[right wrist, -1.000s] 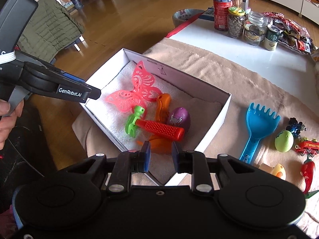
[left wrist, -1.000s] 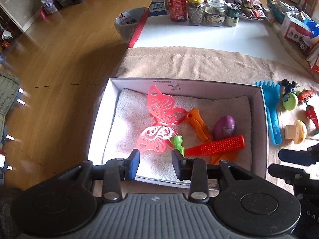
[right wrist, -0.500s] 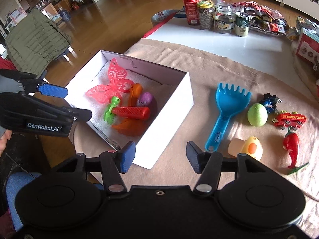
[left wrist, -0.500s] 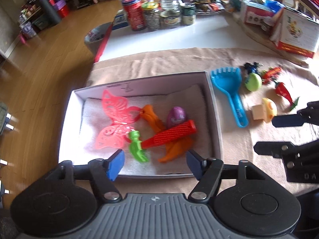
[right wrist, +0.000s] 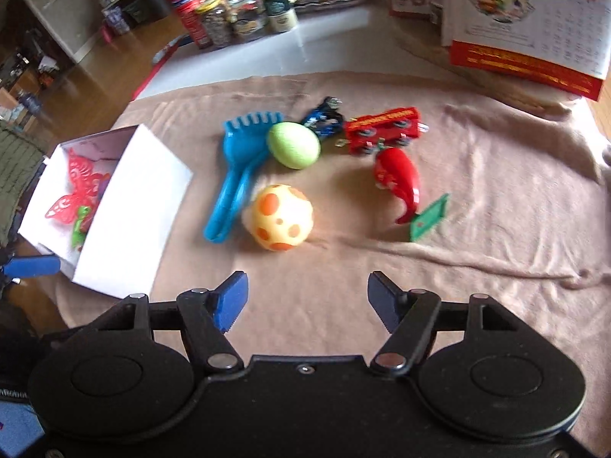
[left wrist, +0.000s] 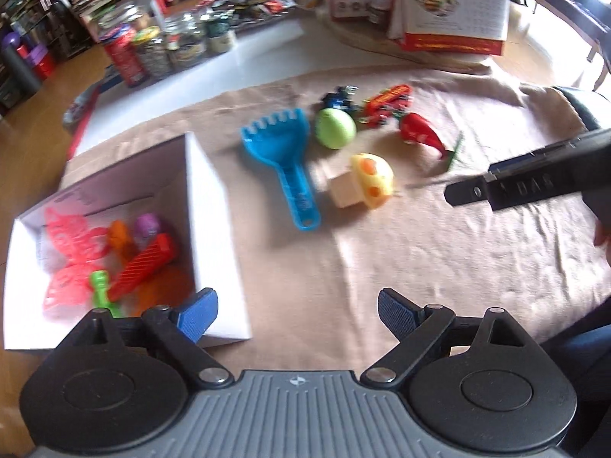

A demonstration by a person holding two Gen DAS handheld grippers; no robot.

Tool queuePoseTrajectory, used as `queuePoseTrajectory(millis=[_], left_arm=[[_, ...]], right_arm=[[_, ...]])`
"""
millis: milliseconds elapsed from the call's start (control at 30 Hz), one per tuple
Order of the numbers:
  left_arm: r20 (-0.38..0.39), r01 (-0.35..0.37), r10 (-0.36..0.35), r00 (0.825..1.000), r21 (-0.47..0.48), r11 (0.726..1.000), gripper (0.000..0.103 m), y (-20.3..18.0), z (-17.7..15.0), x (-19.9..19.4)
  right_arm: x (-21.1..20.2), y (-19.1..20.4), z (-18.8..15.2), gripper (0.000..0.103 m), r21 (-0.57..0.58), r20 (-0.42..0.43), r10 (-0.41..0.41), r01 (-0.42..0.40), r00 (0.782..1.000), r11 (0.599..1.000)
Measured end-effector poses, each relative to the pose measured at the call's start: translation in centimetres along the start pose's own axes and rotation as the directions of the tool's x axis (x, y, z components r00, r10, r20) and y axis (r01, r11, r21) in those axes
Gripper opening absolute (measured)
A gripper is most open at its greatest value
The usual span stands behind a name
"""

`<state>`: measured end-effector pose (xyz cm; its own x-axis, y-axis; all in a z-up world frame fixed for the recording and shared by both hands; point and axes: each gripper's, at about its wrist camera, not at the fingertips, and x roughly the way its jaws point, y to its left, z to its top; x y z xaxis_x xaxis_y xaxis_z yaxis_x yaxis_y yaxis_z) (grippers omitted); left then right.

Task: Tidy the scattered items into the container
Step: 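Withdraw both tools from the box back over the remaining toys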

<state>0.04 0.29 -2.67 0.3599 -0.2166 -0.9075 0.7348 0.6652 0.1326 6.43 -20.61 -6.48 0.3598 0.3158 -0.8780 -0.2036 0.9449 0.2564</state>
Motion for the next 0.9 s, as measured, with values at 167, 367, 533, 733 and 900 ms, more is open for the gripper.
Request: queuePoseTrajectory(millis=[167, 367, 533, 733, 900], left_arm=[[-0.026, 0.041, -0.040, 0.999, 0.012, 0.999, 0.092, -3.0, 0.5, 3.8], [-0.102, 0.093, -0.093, 0.990, -0.003, 0.996, 0.092, -3.8, 1.8, 8.0], [-0.132, 0.082, -0.084, 0.988, -0.024, 0.996, 0.092, -3.3, 2.1, 10.0], [-0.150, 0.088, -0.087, 0.985, 0.000, 0.996, 0.092, -3.8, 1.9, 10.2], [-0.142, 0.111, -0.109, 0.984, 0.010, 0.994, 0.096, -4.1, 2.2, 9.9]], right_arm=[[0.7, -4.0, 0.2, 0.070, 0.079, -0.011, -0.071, 0.072, 0.997, 0.994], [1.8, -7.5, 1.4, 0.072, 0.141, -0.017, -0.131, 0.132, 0.991, 0.981], [3.3, -8.2, 3.7, 0.072, 0.144, -0.001, -0.175, 0.174, 0.985, 0.974], [5.8, -6.7, 5.5, 0.072, 0.098, 0.010, -0.117, 0.115, 0.993, 0.988], [7.8, -4.3, 6.4, 0.072, 0.010, -0.008, -0.140, 0.140, 0.990, 0.990]])
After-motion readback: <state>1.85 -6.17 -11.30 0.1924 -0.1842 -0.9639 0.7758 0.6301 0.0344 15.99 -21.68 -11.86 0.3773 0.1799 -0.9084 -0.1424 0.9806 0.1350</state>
